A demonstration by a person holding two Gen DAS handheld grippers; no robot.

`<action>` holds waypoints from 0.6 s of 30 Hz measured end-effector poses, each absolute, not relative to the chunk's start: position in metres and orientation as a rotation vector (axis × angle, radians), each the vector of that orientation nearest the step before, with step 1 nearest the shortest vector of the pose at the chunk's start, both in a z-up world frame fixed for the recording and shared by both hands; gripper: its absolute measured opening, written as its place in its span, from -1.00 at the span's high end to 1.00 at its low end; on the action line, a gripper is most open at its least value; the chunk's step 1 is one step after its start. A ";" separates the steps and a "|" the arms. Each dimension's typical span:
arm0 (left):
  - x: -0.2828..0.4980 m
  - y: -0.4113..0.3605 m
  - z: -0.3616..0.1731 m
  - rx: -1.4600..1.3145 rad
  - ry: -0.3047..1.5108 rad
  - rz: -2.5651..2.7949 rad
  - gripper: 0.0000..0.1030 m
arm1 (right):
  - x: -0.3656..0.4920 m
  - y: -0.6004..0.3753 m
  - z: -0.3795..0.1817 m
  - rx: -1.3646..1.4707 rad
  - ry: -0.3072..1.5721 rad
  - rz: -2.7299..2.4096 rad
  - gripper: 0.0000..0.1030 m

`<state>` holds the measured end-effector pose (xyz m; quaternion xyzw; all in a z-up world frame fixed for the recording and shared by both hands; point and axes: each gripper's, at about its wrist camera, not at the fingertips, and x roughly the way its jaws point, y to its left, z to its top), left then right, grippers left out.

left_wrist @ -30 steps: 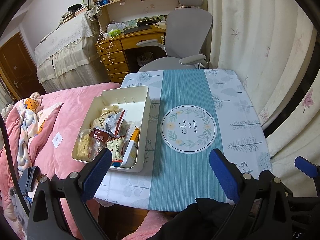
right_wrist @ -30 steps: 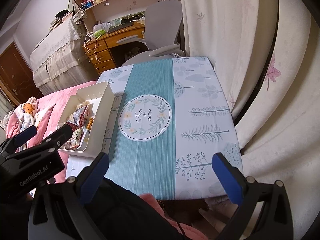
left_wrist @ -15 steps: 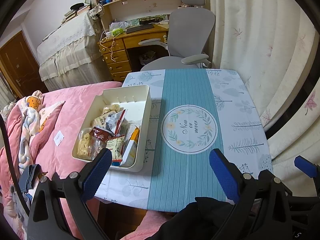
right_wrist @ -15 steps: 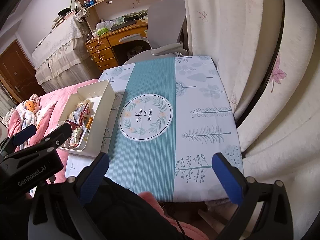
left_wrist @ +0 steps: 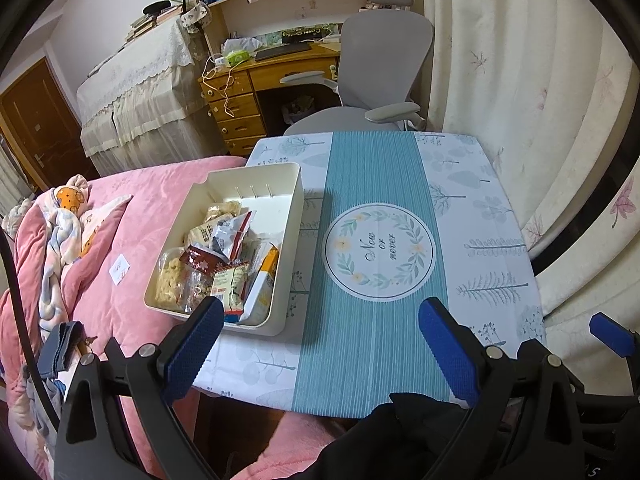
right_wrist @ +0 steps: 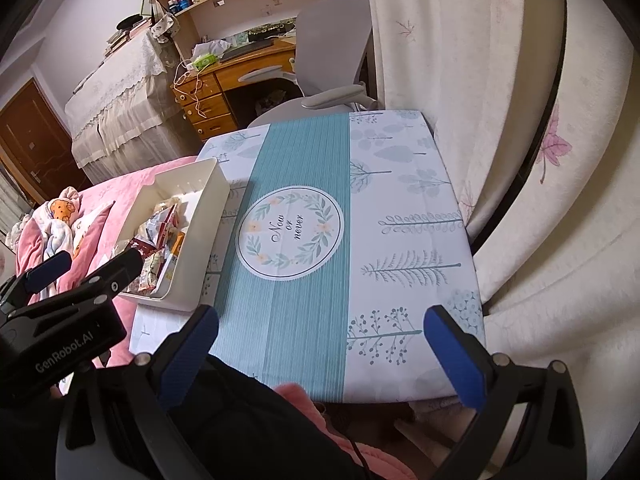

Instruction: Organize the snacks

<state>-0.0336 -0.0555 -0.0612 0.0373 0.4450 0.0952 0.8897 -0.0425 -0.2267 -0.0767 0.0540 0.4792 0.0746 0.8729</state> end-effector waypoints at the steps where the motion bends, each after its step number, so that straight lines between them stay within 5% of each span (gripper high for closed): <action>1: -0.034 -0.057 -0.061 0.079 0.927 0.198 -0.89 | -0.043 -0.228 -0.077 0.113 1.003 0.156 -1.00; 18: -0.041 -0.053 -0.064 0.106 0.952 0.203 -0.89 | -0.051 -0.230 -0.080 0.124 1.015 0.163 -1.00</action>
